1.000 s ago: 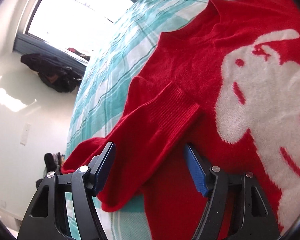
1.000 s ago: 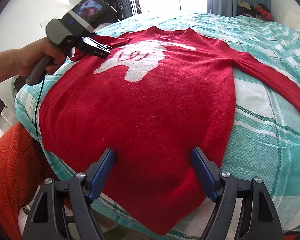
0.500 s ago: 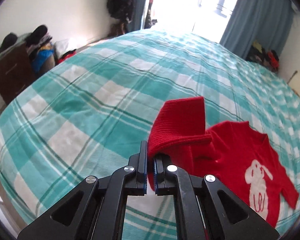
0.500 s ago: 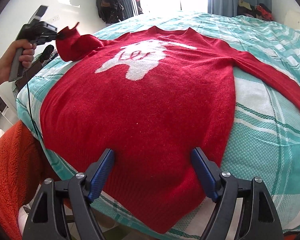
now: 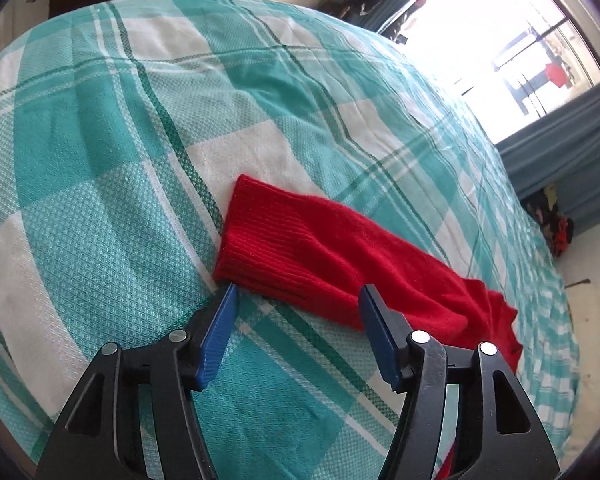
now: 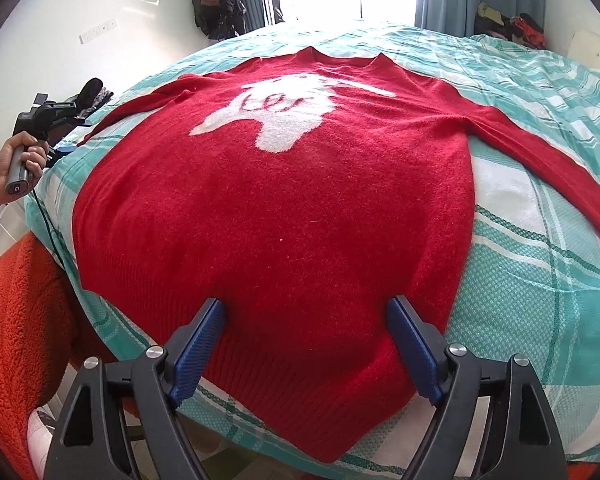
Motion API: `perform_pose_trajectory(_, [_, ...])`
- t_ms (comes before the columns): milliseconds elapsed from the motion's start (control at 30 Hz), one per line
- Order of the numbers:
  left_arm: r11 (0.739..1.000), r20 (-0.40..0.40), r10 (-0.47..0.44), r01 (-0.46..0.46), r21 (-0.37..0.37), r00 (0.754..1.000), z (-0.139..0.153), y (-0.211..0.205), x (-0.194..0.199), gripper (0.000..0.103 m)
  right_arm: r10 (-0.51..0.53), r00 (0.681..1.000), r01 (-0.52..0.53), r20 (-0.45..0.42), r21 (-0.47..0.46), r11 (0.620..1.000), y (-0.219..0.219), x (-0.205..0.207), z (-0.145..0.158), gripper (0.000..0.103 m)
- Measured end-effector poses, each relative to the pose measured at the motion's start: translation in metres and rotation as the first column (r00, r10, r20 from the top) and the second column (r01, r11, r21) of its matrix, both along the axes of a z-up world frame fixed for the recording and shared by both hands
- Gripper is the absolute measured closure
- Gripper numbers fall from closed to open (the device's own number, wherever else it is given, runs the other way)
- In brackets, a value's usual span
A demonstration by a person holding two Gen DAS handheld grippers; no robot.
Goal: Fold small clothes
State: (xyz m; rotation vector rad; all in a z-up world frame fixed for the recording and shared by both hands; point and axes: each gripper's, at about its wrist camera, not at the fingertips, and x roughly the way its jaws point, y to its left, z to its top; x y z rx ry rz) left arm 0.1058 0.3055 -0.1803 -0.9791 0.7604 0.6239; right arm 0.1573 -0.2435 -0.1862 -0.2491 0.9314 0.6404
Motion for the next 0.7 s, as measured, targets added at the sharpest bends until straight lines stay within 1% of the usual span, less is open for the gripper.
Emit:
perform_pose_trajectory(33, [1.0,0.005,0.01,-0.01,-0.006,1.0,0.002,-0.003,-0.002,0.039,0.002,1.0,-0.002,0.004,-0.007,1.0,0.0,-0.001,0.0,0.02])
perform_pose_trajectory(67, [1.0,0.029,0.011,-0.01,-0.02,1.0,0.005,-0.009,-0.004,0.039,0.004,1.0,-0.004,0.008,-0.013,1.0,0.001,-0.002,-0.001,0.02])
perform_pose_trajectory(100, [0.999,0.069,-0.002,0.005,-0.036,0.998,0.007,-0.018,-0.006,0.04,0.005,1.0,-0.005,0.011,-0.018,1.0,0.001,-0.003,-0.001,0.02])
perform_pose_trajectory(133, [0.998,0.114,-0.028,0.033,-0.048,0.993,0.01,-0.028,-0.006,0.04,0.005,1.0,-0.005,0.014,-0.022,1.0,0.002,-0.004,-0.001,0.02])
perform_pose_trajectory(167, [0.996,0.142,-0.062,0.07,-0.056,0.988,0.012,-0.039,-0.003,0.04,0.005,1.0,-0.005,0.016,-0.025,1.0,0.002,-0.004,-0.001,0.02])
perform_pose_trajectory(267, [0.98,0.164,-0.168,0.182,-0.076,0.972,0.008,-0.072,0.023,0.04,0.006,1.0,-0.006,0.013,-0.027,1.0,0.003,-0.003,-0.002,0.018])
perform_pose_trajectory(333, [0.976,0.154,-0.198,0.209,-0.057,0.968,0.004,-0.088,0.045,0.039,0.009,1.0,-0.009,0.009,-0.028,1.0,0.004,-0.002,-0.003,0.016])
perform_pose_trajectory(400, [0.98,0.151,-0.189,0.197,-0.041,0.97,-0.001,-0.096,0.064,0.039,0.014,1.0,-0.014,0.009,-0.033,0.999,0.006,-0.003,-0.003,0.014])
perform_pose_trajectory(467, [0.987,0.154,-0.144,0.152,-0.041,0.977,-0.007,-0.094,0.079,0.038,0.016,1.0,-0.016,0.011,-0.039,0.999,0.007,-0.003,-0.003,0.014])
perform_pose_trajectory(533, [0.996,0.158,-0.08,0.085,-0.027,0.984,-0.01,-0.089,0.087,0.037,0.017,1.0,-0.017,0.013,-0.04,0.999,0.007,-0.004,-0.003,0.014])
perform_pose_trajectory(600, [0.999,0.148,-0.049,0.052,-0.014,0.988,-0.012,-0.085,0.095,0.038,0.021,1.0,-0.02,0.016,-0.039,0.999,0.006,-0.005,-0.003,0.014])
perform_pose_trajectory(633, [0.999,0.145,-0.047,0.048,-0.005,0.988,-0.012,-0.083,0.098,0.042,0.024,1.0,-0.023,0.019,-0.041,0.999,0.006,-0.006,-0.003,0.014])
perform_pose_trajectory(667, [0.999,0.141,-0.052,0.052,0.003,0.989,-0.013,-0.082,0.098,0.056,0.027,0.999,-0.026,0.022,-0.045,0.999,0.006,-0.007,-0.004,0.014])
perform_pose_trajectory(700, [0.998,0.148,-0.064,0.065,-0.005,0.987,-0.014,-0.079,0.1,0.07,0.031,0.999,-0.029,0.027,-0.05,0.998,0.006,-0.008,-0.004,0.014])
